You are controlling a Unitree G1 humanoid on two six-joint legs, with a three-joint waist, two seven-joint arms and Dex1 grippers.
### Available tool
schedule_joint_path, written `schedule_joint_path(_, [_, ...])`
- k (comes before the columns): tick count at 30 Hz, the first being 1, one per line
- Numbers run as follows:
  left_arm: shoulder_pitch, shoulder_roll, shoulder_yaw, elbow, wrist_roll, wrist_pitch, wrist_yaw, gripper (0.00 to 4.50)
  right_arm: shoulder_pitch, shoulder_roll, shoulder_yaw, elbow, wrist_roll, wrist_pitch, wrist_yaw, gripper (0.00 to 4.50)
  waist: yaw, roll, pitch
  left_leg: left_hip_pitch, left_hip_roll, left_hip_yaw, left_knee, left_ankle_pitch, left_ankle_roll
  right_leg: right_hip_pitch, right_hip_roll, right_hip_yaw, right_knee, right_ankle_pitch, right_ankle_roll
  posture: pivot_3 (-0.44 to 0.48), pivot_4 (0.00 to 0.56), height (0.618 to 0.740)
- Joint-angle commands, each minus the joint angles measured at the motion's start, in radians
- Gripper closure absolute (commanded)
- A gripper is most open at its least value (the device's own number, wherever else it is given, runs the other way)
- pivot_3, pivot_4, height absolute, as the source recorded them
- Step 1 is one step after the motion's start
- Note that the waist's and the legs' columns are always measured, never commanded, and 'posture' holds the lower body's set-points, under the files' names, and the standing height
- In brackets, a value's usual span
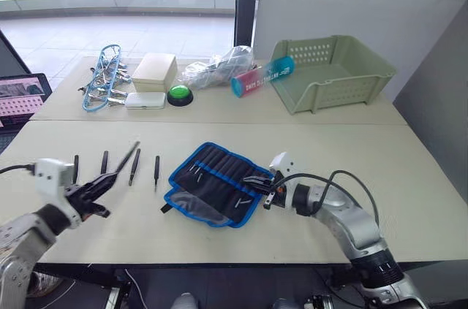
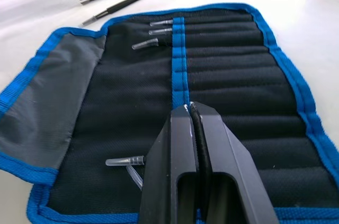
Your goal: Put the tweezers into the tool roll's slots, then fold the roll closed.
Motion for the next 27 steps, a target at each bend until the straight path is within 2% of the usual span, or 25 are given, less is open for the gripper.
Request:
schedule_joint_path(1, [-0.042, 0.048, -0.070, -0.119, -0.082, 0.149, 0.014, 4.50, -0.037, 0.010, -0.015, 0.067, -0.035, -0.063, 0.002, 4.47, -0.010, 0.000, 0.000, 0.000, 0.000, 0.000, 0.000, 0.000, 0.000, 0.000, 0.000, 0.000, 0.000, 0.000, 0.000, 0.000, 0.150, 0.722])
schedule_joint_path(5, [-0.105, 0.094, -0.146, -0.210, -0.174, 0.333, 0.067, 4.50, -0.035, 0.011, -0.014, 0.123, -0.059, -0.064, 0.006, 4.47, -0.014, 0.000, 0.000, 0.000, 0.000, 0.000, -0.001, 0.000, 0.000, 0.000, 0.001, 0.000, 0.000, 0.000, 0.000, 0.000, 0.150, 0.722])
schedule_joint_path(8, [-0.151, 0.086, -0.195, -0.253, -0.211, 0.406, 0.112, 4.50, -0.005, 0.006, -0.016, 0.135, -0.064, -0.084, 0.025, 4.47, -0.011, 0.000, 0.000, 0.000, 0.000, 0.000, 0.000, 0.000, 0.000, 0.000, 0.000, 0.000, 0.000, 0.000, 0.000, 0.000, 0.150, 0.722])
schedule_joint_path(13, [-0.263, 0.068, -0.221, -0.223, -0.259, 0.595, 0.246, 4.50, 0.012, 0.011, -0.003, 0.148, -0.095, -0.080, 0.013, 4.47, -0.011, 0.000, 0.000, 0.001, 0.000, 0.000, 0.000, 0.000, 0.000, 0.001, 0.000, 0.001, 0.000, 0.000, 0.000, 0.000, 0.150, 0.722])
schedule_joint_path(17, [-0.349, 0.086, -0.256, -0.211, -0.243, 0.750, 0.309, 4.50, 0.009, 0.031, 0.008, 0.136, -0.107, -0.066, -0.001, 4.47, -0.014, 0.000, 0.000, 0.001, 0.000, -0.001, 0.001, 0.000, 0.000, 0.002, 0.001, 0.001, 0.000, 0.000, 0.000, 0.000, 0.150, 0.722])
schedule_joint_path(22, [-0.405, 0.086, -0.300, -0.189, -0.206, 0.803, 0.306, 4.50, 0.012, 0.058, 0.022, 0.119, -0.124, -0.050, -0.018, 4.47, -0.013, 0.000, 0.000, 0.002, 0.000, -0.001, 0.001, 0.000, 0.000, 0.002, 0.001, 0.001, 0.000, 0.000, 0.000, 0.000, 0.150, 0.722])
schedule_joint_path(27, [-0.431, 0.085, -0.356, -0.164, -0.152, 0.783, 0.282, 4.50, 0.023, 0.063, 0.042, 0.106, -0.142, -0.028, -0.026, 4.47, -0.013, 0.000, 0.000, 0.002, 0.000, -0.001, 0.001, 0.000, 0.000, 0.002, 0.001, 0.001, 0.000, 0.000, 0.000, 0.000, 0.150, 0.722])
